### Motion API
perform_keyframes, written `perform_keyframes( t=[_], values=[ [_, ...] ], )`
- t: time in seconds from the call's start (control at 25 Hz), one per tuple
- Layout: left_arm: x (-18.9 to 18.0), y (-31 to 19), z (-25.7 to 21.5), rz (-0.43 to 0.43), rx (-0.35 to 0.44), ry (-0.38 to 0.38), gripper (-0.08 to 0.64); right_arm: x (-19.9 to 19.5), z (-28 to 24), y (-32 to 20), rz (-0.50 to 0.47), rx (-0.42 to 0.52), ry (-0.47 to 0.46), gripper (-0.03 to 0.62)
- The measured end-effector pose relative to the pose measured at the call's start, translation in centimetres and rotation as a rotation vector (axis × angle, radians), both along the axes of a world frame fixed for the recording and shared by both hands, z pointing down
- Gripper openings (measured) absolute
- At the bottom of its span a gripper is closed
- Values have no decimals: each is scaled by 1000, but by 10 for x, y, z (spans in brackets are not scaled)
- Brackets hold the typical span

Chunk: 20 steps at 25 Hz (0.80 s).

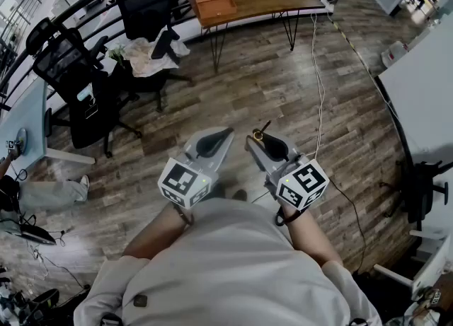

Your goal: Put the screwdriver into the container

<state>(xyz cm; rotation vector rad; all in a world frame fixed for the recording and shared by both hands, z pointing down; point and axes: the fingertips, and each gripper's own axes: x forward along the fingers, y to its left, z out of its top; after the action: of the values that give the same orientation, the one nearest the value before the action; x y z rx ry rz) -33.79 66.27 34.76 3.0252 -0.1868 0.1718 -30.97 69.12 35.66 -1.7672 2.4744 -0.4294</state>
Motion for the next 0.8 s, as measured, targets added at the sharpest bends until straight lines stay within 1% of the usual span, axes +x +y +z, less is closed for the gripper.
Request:
perform_keyframes(
  t=[0.44,0.8],
  values=[
    [-5,-5,5,-11,-18,0,3,-8,5,-7,-29,2,7,91],
    [1,-41,10,-4,-23,-3,3,-6,13,-41,-30,-1,9,91]
  ],
)
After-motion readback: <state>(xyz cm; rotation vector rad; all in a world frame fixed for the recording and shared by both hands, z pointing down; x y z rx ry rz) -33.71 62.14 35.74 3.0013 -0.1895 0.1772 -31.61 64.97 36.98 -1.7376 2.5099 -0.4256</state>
